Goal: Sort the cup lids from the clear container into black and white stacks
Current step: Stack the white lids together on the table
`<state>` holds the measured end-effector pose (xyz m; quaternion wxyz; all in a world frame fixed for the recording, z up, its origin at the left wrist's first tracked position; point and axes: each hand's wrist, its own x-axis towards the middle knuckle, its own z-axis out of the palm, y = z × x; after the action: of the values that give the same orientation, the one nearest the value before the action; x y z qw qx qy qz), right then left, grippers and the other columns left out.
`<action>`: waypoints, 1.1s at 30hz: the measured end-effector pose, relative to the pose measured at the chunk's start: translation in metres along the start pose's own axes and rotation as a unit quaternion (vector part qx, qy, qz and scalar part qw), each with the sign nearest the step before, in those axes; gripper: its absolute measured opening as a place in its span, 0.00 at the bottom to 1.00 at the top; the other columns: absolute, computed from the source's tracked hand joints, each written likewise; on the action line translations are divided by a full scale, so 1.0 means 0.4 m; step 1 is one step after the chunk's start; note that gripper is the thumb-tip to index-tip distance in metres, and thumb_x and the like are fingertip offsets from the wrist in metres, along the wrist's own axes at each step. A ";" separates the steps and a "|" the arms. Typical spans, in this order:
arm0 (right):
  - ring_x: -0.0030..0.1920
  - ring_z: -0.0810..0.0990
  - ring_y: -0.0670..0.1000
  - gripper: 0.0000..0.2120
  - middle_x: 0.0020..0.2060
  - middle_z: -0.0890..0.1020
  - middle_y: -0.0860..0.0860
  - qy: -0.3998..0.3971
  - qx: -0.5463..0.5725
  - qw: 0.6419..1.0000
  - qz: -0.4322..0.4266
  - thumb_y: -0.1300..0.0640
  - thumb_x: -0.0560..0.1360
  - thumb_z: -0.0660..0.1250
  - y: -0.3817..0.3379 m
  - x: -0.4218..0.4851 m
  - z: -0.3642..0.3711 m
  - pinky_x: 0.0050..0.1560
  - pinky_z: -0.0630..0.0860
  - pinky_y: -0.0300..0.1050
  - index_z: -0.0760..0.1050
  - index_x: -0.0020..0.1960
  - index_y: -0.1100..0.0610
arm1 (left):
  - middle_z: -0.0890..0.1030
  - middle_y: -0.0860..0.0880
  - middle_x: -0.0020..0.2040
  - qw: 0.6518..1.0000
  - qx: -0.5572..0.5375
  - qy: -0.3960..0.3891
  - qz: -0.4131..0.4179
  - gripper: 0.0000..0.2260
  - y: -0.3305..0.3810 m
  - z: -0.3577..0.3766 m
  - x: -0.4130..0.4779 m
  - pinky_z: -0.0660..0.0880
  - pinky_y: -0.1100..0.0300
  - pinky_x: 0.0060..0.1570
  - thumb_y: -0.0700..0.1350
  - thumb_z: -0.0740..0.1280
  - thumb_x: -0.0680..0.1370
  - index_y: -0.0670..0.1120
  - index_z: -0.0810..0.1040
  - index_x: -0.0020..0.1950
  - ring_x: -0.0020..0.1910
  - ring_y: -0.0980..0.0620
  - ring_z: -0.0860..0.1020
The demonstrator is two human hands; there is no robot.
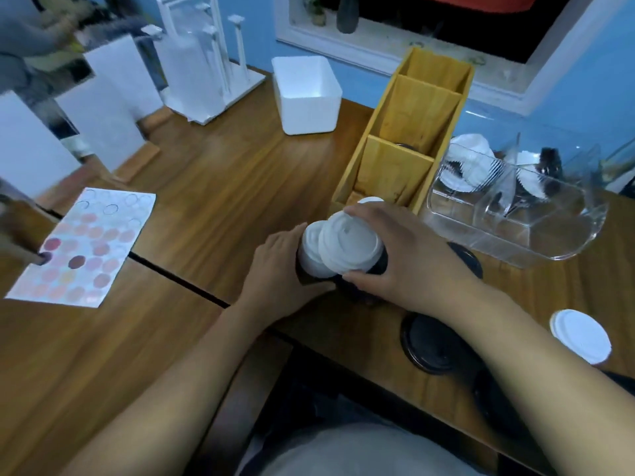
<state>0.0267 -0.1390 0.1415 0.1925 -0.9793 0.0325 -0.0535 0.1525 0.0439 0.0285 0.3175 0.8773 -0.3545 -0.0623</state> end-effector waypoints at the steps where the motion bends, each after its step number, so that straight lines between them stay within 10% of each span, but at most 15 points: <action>1: 0.68 0.68 0.48 0.38 0.69 0.70 0.44 -0.005 -0.006 1.000 -0.003 0.41 0.69 0.75 -0.003 0.023 0.009 0.65 0.69 0.47 0.63 0.74 0.45 | 0.74 0.55 0.71 1.000 -0.012 0.007 0.005 0.43 -0.001 0.003 0.003 0.67 0.53 0.67 0.67 0.78 0.66 0.55 0.68 0.76 0.69 0.54 0.69; 14: 0.75 0.61 0.48 0.34 0.72 0.71 0.44 -0.064 -0.106 0.991 -0.049 0.34 0.71 0.70 -0.001 0.099 0.053 0.74 0.61 0.54 0.70 0.72 0.48 | 0.74 0.61 0.71 0.993 -0.073 -0.076 0.054 0.39 -0.075 -0.022 0.032 0.67 0.45 0.70 0.67 0.76 0.70 0.58 0.68 0.77 0.72 0.54 0.68; 33: 0.64 0.75 0.51 0.23 0.66 0.77 0.46 -0.099 -0.130 0.986 0.030 0.38 0.78 0.64 -0.060 0.115 0.056 0.59 0.74 0.49 0.70 0.68 0.48 | 0.74 0.61 0.69 0.995 -0.066 -0.048 0.051 0.37 -0.060 0.007 0.034 0.60 0.57 0.66 0.64 0.76 0.70 0.56 0.69 0.75 0.68 0.62 0.66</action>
<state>0.0759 -0.1124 0.1342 0.0670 -0.9950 0.0491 0.0547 0.1759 0.0466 0.0136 0.3601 0.8311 -0.4089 -0.1117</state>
